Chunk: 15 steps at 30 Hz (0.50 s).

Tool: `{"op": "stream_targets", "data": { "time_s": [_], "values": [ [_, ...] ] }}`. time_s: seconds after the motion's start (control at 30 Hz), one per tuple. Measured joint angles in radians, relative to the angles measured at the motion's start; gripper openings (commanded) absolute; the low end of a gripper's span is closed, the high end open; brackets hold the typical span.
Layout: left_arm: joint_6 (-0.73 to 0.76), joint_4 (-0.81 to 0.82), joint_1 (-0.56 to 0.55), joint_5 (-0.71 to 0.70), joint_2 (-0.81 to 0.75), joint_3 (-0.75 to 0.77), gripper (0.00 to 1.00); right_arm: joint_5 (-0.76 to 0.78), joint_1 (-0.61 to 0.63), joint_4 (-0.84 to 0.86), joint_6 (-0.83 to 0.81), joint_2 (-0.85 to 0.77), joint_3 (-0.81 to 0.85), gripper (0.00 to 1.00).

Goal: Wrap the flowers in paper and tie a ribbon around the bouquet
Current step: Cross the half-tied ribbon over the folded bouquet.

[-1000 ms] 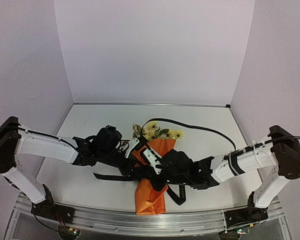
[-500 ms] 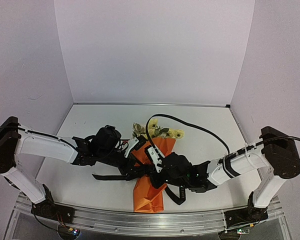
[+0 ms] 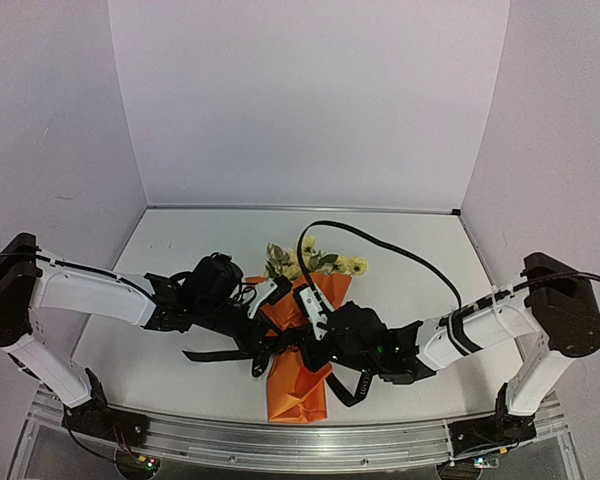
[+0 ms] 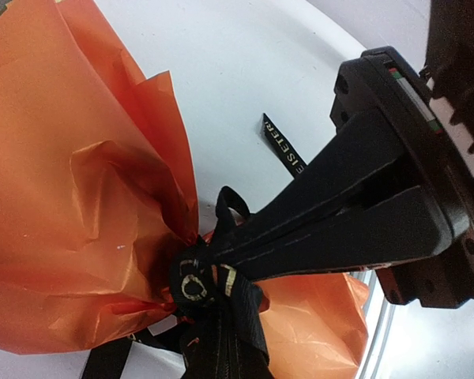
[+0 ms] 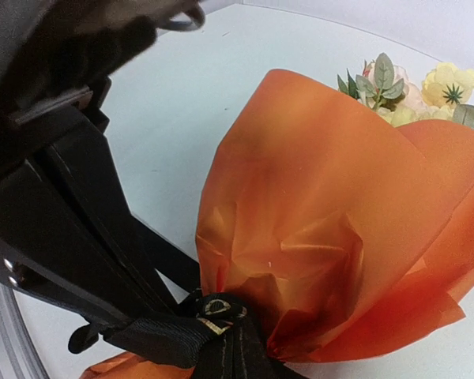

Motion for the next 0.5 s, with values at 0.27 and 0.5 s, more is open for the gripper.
{"op": "stream_targets", "data": {
  "time_s": [0.27, 0.5],
  "values": [
    [0.013, -0.018, -0.001, -0.001, 0.0, 0.008, 0.01, -0.046, -0.001, 0.008, 0.021, 0.0, 0.016, 0.0],
    [-0.004, -0.021, -0.002, -0.001, 0.003, 0.008, 0.02, -0.068, -0.005, 0.007, 0.04, 0.015, 0.016, 0.0]
  ]
}}
